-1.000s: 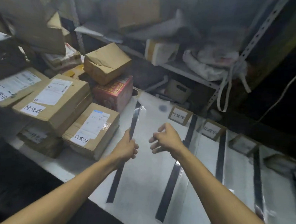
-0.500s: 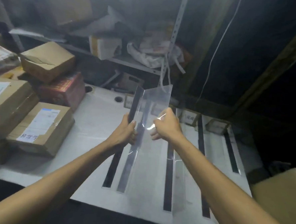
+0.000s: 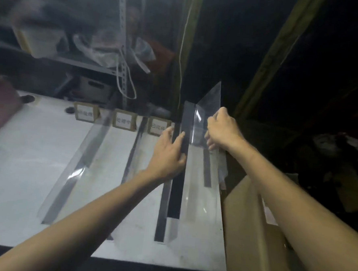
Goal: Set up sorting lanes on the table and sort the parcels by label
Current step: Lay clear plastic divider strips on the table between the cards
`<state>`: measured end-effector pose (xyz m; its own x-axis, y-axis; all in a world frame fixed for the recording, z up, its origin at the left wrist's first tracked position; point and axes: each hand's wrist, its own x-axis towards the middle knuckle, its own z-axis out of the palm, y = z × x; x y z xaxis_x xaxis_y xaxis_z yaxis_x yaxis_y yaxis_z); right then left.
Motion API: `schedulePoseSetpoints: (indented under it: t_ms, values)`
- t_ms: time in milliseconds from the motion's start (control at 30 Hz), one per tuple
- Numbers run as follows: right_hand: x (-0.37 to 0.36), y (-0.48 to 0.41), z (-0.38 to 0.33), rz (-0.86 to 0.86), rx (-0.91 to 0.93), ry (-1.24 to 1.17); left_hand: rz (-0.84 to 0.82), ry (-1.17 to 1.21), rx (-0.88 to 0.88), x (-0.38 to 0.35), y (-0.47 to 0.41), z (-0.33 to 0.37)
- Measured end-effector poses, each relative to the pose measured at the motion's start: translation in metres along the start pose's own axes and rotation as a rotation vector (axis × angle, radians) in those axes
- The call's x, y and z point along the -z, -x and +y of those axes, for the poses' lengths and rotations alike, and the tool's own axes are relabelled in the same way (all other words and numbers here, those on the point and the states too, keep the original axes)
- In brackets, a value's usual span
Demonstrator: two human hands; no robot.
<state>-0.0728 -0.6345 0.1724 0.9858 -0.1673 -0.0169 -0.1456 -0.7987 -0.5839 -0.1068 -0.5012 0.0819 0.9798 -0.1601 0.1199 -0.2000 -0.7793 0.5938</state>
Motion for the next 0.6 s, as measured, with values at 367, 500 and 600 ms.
schedulePoseSetpoints:
  t_ms: [367, 500, 600]
  values:
    - [-0.018, -0.016, 0.102, -0.190, -0.102, 0.290, -0.474, -0.610, -0.276, -0.112, 0.001, 0.047]
    - [-0.037, -0.019, 0.127, -0.319, -0.176, 0.352, -0.594, -0.677, -0.251, -0.146, 0.001, 0.041]
    - [-0.046, -0.021, 0.137, -0.395, -0.191, 0.424, -0.651, -0.701, -0.257, -0.168, 0.003, 0.037]
